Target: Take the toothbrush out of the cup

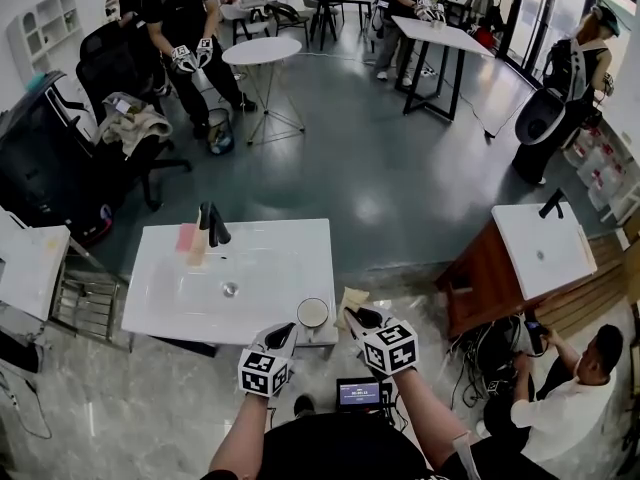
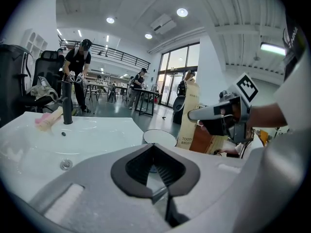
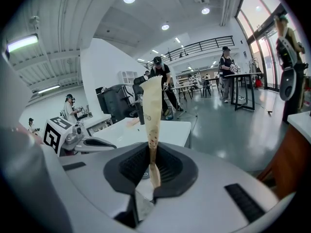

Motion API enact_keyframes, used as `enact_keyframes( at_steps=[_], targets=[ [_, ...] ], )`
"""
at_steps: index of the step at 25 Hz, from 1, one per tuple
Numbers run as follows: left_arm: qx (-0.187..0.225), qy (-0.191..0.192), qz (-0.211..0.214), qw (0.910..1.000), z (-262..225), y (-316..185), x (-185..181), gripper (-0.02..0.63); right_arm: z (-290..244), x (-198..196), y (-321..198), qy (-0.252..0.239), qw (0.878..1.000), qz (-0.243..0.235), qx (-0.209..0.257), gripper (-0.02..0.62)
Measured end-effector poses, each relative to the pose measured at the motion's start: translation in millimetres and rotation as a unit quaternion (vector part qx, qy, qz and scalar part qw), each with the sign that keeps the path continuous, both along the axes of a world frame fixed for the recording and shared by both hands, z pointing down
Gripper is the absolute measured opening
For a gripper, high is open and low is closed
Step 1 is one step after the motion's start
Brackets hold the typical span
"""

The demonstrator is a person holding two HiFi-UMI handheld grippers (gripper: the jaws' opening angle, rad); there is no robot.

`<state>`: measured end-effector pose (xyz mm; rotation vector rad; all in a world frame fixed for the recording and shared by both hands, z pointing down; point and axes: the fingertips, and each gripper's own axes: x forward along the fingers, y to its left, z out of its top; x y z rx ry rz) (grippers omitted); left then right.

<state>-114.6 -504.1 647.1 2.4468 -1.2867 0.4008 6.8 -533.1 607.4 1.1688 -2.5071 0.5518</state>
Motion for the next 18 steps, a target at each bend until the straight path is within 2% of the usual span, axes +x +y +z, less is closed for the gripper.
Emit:
enact_keyframes(
  at_steps=[18],
  targets=[
    [-0.002,-0.005,-0.006,1.0000,3.3,1.8,2.6,0.011,-1.2,-1.0,0.3,-0.006,1.000,-0.003,-0.002,0.040]
  ],
)
